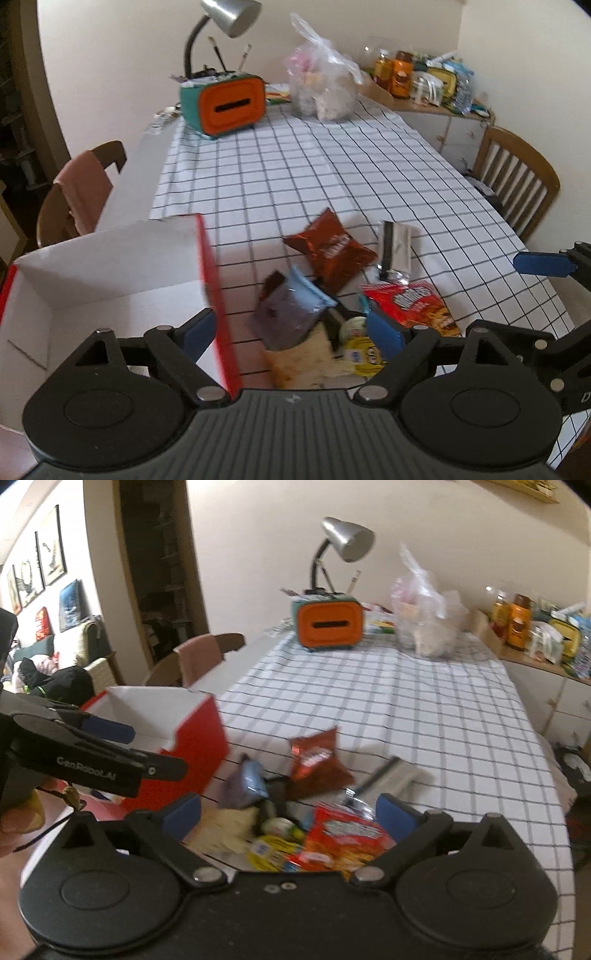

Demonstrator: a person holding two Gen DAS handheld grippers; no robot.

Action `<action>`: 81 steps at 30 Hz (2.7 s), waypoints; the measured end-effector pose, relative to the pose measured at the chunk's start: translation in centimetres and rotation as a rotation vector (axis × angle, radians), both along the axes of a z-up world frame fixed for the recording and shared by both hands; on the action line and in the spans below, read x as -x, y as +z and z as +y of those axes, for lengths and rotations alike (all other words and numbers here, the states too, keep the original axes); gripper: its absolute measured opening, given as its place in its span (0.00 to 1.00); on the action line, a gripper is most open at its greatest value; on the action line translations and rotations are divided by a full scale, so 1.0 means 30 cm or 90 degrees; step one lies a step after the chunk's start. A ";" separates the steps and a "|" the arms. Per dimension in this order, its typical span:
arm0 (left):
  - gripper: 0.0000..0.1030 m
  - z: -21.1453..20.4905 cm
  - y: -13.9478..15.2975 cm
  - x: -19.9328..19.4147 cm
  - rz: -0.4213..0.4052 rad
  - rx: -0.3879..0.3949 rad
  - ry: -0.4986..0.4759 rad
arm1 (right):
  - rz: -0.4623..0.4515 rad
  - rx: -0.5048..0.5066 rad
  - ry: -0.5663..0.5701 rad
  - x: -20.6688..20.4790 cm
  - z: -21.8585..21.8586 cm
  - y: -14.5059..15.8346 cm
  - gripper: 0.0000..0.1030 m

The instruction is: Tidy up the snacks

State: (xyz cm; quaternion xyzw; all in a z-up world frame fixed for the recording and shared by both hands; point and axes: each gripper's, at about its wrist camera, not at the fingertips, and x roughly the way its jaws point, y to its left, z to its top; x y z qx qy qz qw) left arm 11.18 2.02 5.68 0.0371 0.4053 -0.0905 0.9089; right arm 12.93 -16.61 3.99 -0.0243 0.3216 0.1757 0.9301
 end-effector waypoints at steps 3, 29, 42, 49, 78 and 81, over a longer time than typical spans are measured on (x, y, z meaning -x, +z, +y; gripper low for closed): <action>0.86 -0.049 -0.018 -0.020 0.007 -0.007 0.001 | 0.017 0.005 -0.025 -0.012 -0.059 -0.033 0.98; 0.86 -0.162 -0.264 -0.171 0.162 -0.080 0.101 | 0.109 0.044 -0.060 -0.185 -0.038 -0.273 0.96; 0.84 -0.130 -0.335 -0.187 0.168 -0.024 0.191 | 0.132 0.027 -0.062 -0.227 -0.022 -0.318 0.84; 0.69 -0.087 -0.320 -0.145 0.132 0.042 0.224 | 0.136 0.004 -0.061 -0.227 -0.031 -0.326 0.74; 0.46 -0.050 -0.259 -0.048 0.095 0.052 0.193 | 0.100 0.011 -0.053 -0.089 -0.082 -0.269 0.39; 0.45 -0.041 -0.254 -0.040 0.091 0.052 0.193 | 0.116 0.016 -0.052 -0.097 -0.074 -0.277 0.46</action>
